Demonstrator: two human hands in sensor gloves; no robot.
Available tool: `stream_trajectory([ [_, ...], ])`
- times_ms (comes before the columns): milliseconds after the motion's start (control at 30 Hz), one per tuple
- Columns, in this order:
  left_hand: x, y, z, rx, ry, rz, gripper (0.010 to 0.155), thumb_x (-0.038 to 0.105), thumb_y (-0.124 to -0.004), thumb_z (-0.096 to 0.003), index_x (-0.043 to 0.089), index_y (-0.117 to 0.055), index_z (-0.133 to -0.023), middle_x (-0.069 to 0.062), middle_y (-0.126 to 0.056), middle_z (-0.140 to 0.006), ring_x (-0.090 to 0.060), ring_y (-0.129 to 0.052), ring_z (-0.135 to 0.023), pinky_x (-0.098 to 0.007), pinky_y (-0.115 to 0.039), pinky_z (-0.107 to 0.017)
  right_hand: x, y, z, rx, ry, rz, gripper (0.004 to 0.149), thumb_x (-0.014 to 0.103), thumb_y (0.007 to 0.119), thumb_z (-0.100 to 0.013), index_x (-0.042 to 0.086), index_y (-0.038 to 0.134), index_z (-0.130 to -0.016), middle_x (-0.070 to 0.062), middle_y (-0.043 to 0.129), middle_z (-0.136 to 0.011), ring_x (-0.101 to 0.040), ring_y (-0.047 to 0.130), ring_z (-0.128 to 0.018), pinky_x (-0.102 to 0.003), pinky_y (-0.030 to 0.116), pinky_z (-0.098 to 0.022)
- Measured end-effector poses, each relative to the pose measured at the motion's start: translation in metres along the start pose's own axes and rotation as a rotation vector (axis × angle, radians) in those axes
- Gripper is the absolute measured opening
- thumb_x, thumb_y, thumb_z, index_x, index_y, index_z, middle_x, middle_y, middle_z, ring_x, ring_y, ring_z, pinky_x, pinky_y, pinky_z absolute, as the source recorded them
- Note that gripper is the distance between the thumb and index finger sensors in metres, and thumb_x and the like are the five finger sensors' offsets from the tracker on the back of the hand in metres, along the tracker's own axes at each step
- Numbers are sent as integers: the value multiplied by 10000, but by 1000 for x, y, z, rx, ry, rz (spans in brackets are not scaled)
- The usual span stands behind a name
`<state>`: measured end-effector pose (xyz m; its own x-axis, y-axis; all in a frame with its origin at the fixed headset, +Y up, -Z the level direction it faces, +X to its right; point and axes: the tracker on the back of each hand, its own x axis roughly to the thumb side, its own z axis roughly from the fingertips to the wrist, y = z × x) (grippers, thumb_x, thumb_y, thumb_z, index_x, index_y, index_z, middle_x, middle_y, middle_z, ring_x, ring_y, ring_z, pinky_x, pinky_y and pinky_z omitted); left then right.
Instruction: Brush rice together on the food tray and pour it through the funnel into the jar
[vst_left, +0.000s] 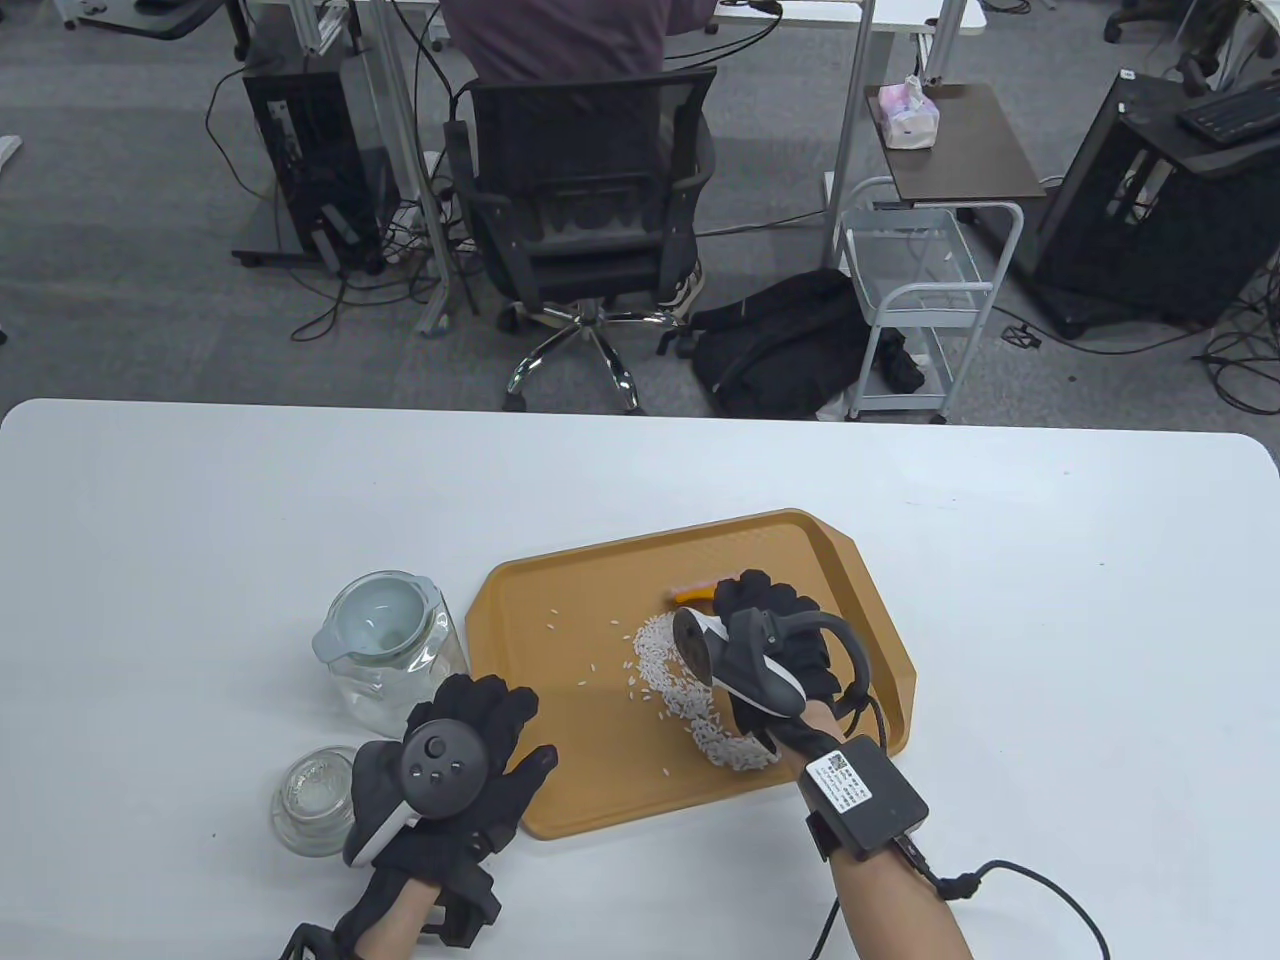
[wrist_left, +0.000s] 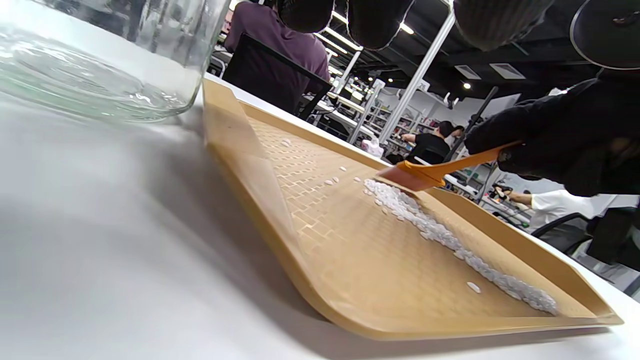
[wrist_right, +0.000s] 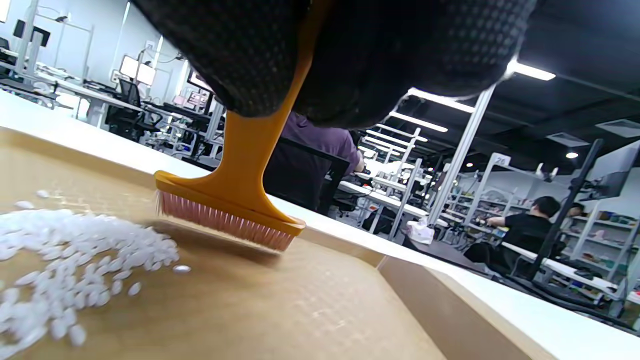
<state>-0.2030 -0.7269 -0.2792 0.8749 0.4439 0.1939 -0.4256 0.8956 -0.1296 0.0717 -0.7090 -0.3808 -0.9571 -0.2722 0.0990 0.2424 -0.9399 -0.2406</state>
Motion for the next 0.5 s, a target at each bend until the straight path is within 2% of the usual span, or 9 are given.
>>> stream_trajectory([
  [133, -4, 0, -2, -6, 12, 1, 678, 575, -665, -506, 255, -526, -1087, -126, -406, -1201, -399, -217, -1104, -666, -176, -746, -1, -13, 25, 1, -88, -5, 460, 270, 880, -397, 177, 885, -848, -125, 840, -817, -220, 945, -476, -414, 850, -379],
  [267, -2, 0, -1, -9, 1, 19, 678, 574, -666, -505, 250, -530, -1086, -129, -412, -1198, -401, -220, -1102, -666, -182, -745, -5, -33, 60, 39, -168, -44, 452, 281, 895, -389, 158, 907, -824, -128, 861, -791, -215, 951, -456, -407, 856, -364],
  [400, -1, 1, 1, -1, -5, 23, 680, 577, -665, -504, 253, -530, -1086, -127, -412, -1199, -402, -222, -1103, -666, -186, -745, -10, -48, 89, 78, -220, -81, 447, 288, 905, -382, 143, 923, -804, -134, 877, -767, -215, 955, -441, -408, 858, -352],
  [500, -1, 1, 1, -11, -10, 56, 681, 576, -665, -505, 250, -528, -1087, -130, -412, -1198, -401, -222, -1102, -666, -186, -745, -13, -58, 102, 78, -237, -79, 441, 309, 909, -383, 137, 935, -788, -135, 886, -752, -224, 958, -444, -415, 857, -356],
])
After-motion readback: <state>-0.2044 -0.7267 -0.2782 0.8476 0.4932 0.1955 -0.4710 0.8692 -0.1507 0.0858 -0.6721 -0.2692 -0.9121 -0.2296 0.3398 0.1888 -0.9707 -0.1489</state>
